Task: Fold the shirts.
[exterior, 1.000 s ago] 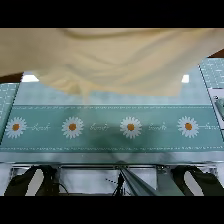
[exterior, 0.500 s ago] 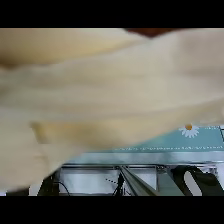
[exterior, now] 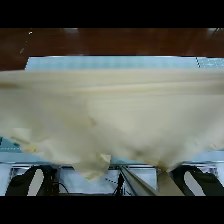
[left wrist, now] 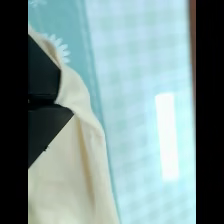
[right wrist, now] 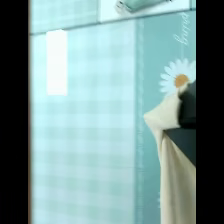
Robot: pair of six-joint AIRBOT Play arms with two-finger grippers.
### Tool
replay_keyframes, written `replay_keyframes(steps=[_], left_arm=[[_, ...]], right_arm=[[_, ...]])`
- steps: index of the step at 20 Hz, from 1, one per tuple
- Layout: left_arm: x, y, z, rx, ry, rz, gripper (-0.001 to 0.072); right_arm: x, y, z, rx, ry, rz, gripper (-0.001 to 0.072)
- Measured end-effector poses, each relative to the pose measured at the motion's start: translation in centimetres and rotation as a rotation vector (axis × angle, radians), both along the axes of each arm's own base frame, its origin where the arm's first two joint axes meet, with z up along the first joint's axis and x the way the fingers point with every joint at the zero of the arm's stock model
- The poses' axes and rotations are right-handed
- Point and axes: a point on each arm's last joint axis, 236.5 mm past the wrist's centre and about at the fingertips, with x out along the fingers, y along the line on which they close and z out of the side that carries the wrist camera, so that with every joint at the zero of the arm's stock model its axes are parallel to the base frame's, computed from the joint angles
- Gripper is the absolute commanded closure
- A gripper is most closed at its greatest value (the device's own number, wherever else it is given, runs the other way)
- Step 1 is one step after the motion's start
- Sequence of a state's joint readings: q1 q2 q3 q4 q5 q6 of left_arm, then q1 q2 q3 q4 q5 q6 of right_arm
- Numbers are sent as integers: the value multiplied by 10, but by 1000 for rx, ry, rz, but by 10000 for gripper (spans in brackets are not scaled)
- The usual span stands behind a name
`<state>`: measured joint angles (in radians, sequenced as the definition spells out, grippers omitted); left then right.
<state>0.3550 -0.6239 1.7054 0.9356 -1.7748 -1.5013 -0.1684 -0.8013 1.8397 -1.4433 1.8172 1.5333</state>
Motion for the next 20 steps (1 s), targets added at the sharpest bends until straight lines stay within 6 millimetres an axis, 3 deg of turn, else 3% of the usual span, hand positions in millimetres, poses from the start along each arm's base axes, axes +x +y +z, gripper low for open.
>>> replay_keyframes(steps=[6, 11, 14, 17, 20], left_arm=[[85, 16, -94, -165, 254, -13, 682], [181, 3, -164, -240, 343, -58, 681], [241, -4, -202, -267, 317, -21, 681], [293, 3, -228, -289, 252, 65, 681], [328, 12, -251, -307, 209, 139, 681]], right_arm=[[97, -3, -108, 61, 335, 78, 683], [195, 10, -180, 76, 363, 138, 683], [253, 18, -209, 96, 274, 132, 683], [303, 19, -224, 135, 162, 78, 683], [337, 21, -240, 182, 89, 37, 683]])
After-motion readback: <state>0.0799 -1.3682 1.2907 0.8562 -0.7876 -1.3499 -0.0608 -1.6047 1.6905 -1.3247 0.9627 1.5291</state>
